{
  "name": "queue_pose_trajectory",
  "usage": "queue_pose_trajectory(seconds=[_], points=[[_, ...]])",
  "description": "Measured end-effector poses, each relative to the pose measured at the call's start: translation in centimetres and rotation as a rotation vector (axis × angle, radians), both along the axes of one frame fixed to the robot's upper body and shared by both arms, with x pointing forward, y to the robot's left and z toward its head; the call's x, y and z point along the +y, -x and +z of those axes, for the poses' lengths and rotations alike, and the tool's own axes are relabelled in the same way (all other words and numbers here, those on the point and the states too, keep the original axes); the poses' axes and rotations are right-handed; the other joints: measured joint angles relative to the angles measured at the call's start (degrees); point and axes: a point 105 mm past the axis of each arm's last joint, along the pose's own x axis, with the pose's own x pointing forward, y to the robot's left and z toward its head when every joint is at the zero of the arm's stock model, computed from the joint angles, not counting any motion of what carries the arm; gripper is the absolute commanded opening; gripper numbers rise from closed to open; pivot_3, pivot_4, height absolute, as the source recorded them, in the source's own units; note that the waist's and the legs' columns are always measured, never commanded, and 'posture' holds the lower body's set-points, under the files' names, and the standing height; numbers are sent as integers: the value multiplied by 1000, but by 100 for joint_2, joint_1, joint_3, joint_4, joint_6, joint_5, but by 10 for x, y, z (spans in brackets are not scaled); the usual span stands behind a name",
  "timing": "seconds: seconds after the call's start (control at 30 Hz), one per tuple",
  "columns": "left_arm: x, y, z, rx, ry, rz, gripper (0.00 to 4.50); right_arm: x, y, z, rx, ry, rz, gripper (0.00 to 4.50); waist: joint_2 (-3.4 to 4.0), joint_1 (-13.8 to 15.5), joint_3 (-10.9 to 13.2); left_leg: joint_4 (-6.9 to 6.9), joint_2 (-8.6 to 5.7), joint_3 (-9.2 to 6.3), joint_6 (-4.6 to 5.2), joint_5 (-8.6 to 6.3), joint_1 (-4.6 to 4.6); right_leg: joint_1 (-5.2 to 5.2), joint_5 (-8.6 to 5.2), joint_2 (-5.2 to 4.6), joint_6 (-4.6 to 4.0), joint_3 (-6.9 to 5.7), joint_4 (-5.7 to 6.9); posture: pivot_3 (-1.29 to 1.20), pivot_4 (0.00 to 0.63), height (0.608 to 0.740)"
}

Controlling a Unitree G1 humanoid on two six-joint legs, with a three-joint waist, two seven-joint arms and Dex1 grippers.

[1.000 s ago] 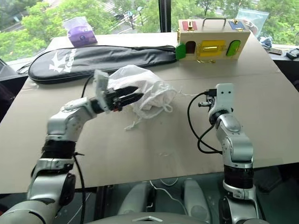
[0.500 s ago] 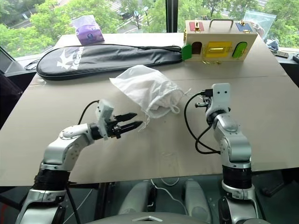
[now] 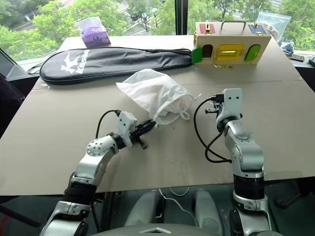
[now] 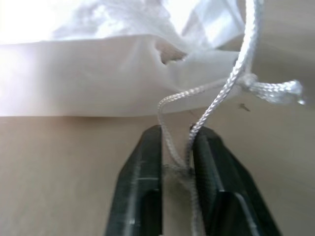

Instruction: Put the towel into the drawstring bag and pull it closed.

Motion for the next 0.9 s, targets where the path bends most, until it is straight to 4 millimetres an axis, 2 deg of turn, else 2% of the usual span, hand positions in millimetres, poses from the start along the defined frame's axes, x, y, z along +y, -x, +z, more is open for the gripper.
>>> queue_pose_trajectory(seconds=[0.1,0.23,0.3,0.37,0.4,0.47,0.6,0.7,0.8,0.9], points=[[12,-6,3,-45,48,146,63,-6,2,-5,9,3,-23,0,0,-3,0,0,1,-1,0,0,-3,-1,0,-1,1,-1,-1,0,150,740],[39,-14,15,-168,17,416,63,-24,2,5,-59,31,-118,0,-1,5,1,0,0,-5,0,0,-5,-1,1,-2,1,-4,-2,0,150,740],[63,-16,27,-251,-26,563,63,-39,3,13,-108,47,-192,0,-2,7,0,0,-1,-6,0,0,-5,-1,1,-1,2,-5,-1,0,150,740],[96,-19,55,-400,-120,726,63,-65,4,27,-185,62,-320,0,-3,11,1,0,-4,-10,0,0,-6,-2,1,0,1,-10,0,0,150,740],[103,-21,70,-477,-167,743,63,-72,4,34,-217,64,-358,0,-2,10,1,-1,-7,-10,0,0,-6,-2,1,0,1,-11,-1,0,150,740],[106,-24,98,-605,-223,741,63,-78,3,47,-276,73,-391,0,-2,17,1,0,-13,-8,0,0,-6,-1,1,-1,1,-11,0,0,150,740],[106,-33,169,-873,-292,728,63,-88,1,84,-437,159,-418,0,-3,17,1,0,-19,-6,0,0,-10,-1,1,-4,2,-11,-8,0,150,740],[101,-34,208,-985,-275,727,63,-92,2,106,-526,227,-428,0,-3,8,2,-4,-19,-3,0,0,-11,-2,1,-4,2,-12,-15,0,150,740],[99,-38,232,-1026,-230,736,63,-88,3,131,-610,283,-407,0,-3,-15,3,-5,-18,-1,-1,0,-12,-5,1,-2,2,-11,-13,0,150,740],[95,-42,256,-1054,-171,739,63,-73,3,166,-715,320,-365,0,-4,-36,3,-4,-17,0,-1,0,-11,-8,1,0,3,-10,-8,0,150,740]])
